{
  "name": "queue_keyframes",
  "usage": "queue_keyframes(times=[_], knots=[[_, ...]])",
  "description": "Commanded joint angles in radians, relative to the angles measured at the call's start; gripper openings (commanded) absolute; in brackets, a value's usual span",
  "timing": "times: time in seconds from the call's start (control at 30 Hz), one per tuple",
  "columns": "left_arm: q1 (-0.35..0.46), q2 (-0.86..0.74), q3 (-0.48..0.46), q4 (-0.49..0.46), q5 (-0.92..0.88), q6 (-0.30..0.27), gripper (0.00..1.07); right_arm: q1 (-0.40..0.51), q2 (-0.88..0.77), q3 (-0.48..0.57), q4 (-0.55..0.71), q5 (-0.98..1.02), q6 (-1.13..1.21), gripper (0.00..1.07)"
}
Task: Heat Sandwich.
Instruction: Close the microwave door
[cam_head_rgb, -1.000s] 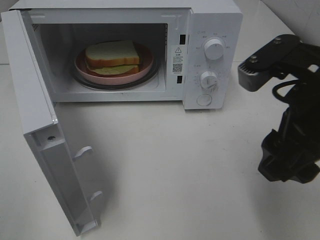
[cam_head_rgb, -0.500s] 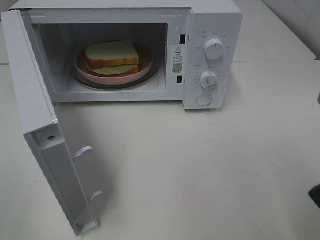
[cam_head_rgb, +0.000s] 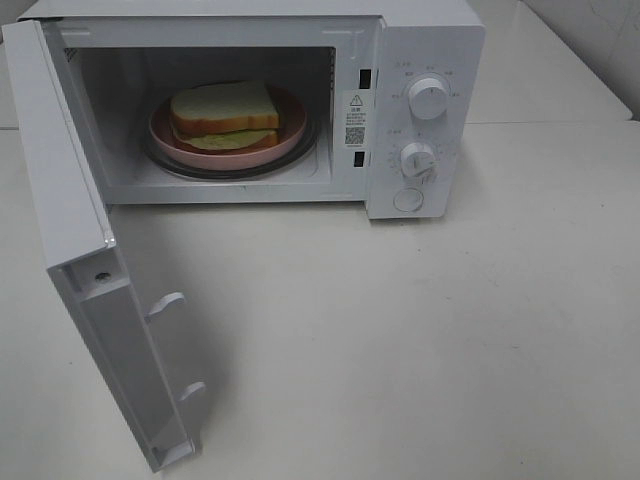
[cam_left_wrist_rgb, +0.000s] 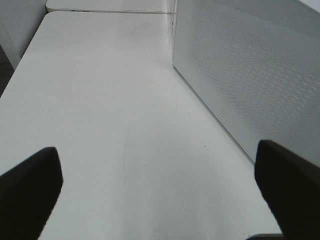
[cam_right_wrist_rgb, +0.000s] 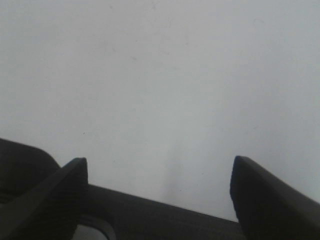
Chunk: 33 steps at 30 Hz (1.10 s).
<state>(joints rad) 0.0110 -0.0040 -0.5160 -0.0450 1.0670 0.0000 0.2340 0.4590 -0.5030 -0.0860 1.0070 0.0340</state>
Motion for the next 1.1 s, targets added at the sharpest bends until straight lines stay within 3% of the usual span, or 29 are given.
queue_keyframes(times=[0.03,0.13,0.3,0.6,1.1], knots=[[-0.005,-0.02,0.0,-0.001,-0.001,0.0,1.0,-0.044,-0.06,0.004,0.0,-0.007,0.008,0.76],[-0.005,-0.02,0.0,-0.001,-0.001,0.0,1.0,-0.128,-0.171,0.004,0.0,-0.008,0.008,0.76],[-0.005,-0.02,0.0,-0.001,-0.001,0.0,1.0,-0.192,-0.306,0.004,0.003,-0.008,0.008,0.76],[-0.005,-0.02,0.0,-0.001,-0.001,0.0,1.0,-0.244,-0.487,0.004,0.013,-0.008,0.008,0.76],[-0.005,-0.009,0.0,-0.001,-0.001,0.0,1.0,-0.244,-0.488,0.004,0.015,-0.008,0.008,0.76]])
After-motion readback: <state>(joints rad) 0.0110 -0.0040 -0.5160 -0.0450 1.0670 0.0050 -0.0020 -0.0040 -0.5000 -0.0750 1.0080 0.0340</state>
